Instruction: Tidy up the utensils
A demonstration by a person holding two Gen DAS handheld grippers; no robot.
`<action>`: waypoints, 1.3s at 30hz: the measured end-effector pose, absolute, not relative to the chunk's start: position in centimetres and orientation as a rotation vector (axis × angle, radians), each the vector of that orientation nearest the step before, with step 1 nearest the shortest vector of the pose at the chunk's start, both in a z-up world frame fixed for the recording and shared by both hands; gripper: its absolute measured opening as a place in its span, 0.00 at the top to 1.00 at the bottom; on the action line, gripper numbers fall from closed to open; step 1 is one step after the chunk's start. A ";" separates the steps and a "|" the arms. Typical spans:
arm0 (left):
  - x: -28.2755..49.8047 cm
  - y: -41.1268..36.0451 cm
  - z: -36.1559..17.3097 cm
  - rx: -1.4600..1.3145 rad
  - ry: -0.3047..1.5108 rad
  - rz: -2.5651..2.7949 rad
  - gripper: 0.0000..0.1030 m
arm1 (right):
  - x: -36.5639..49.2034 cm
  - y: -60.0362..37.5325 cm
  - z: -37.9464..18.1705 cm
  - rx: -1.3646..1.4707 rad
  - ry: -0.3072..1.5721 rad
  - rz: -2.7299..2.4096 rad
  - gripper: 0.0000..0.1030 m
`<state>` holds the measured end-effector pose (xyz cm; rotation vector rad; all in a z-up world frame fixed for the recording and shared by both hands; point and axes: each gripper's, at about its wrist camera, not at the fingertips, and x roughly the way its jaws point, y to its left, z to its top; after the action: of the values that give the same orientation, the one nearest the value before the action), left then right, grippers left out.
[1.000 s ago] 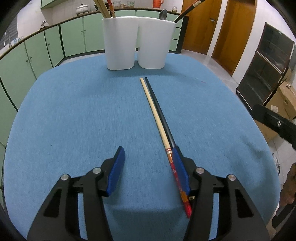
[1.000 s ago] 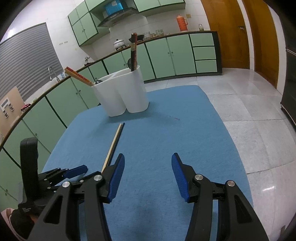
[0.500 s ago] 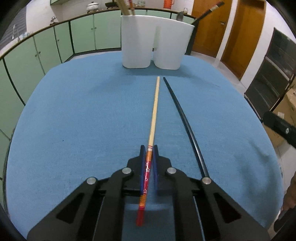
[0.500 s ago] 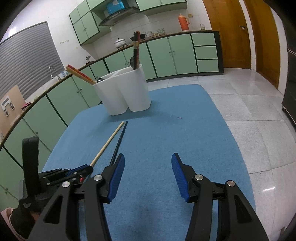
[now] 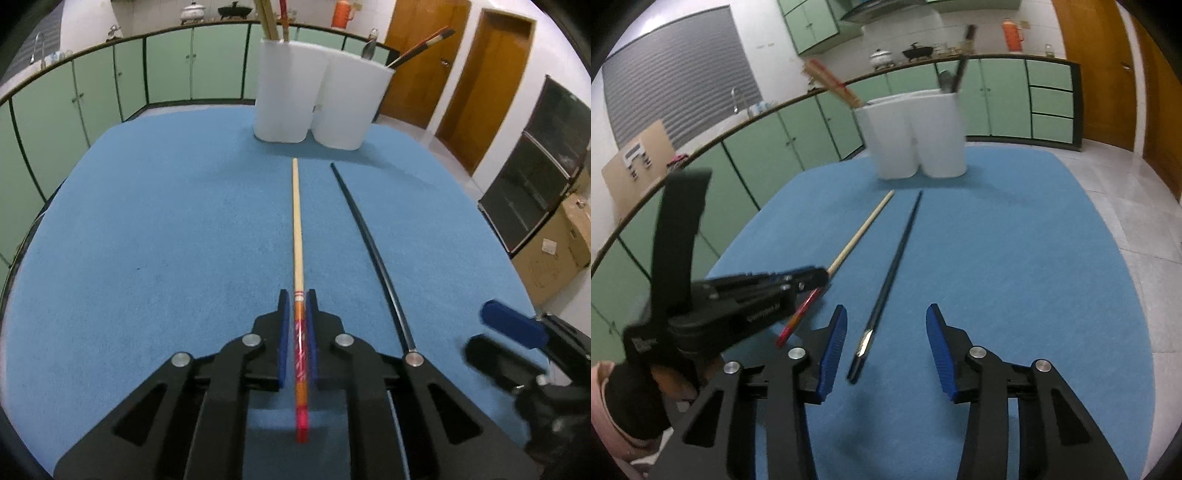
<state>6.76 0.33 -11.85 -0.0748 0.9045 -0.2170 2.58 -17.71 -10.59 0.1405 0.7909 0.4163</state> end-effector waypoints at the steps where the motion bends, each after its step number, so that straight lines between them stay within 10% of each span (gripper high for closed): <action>1: 6.2 0.5 -11.8 -0.058 0.895 -0.216 0.90 | 2.4 -17.5 -10.7 0.135 0.795 0.421 0.58; 17: 3.4 1.1 -12.1 -0.039 0.891 -0.218 0.76 | 1.3 -14.3 -13.3 0.000 0.856 0.394 0.91; 28: 2.6 -0.4 -11.9 -0.009 0.883 -0.255 0.70 | 0.9 -17.7 -13.0 0.057 0.848 0.256 0.94; 34: 3.6 -1.2 -12.8 0.008 0.908 -0.243 0.99 | 2.2 -19.3 -13.3 0.143 0.857 0.201 0.94; 39: 4.4 -1.1 -12.8 -0.013 0.906 -0.239 0.99 | 3.6 -19.2 -13.5 0.182 0.861 0.242 0.94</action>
<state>4.38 -1.10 -12.80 -0.0135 0.9063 -0.2392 3.64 -19.24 -13.46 0.1823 0.8606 0.2416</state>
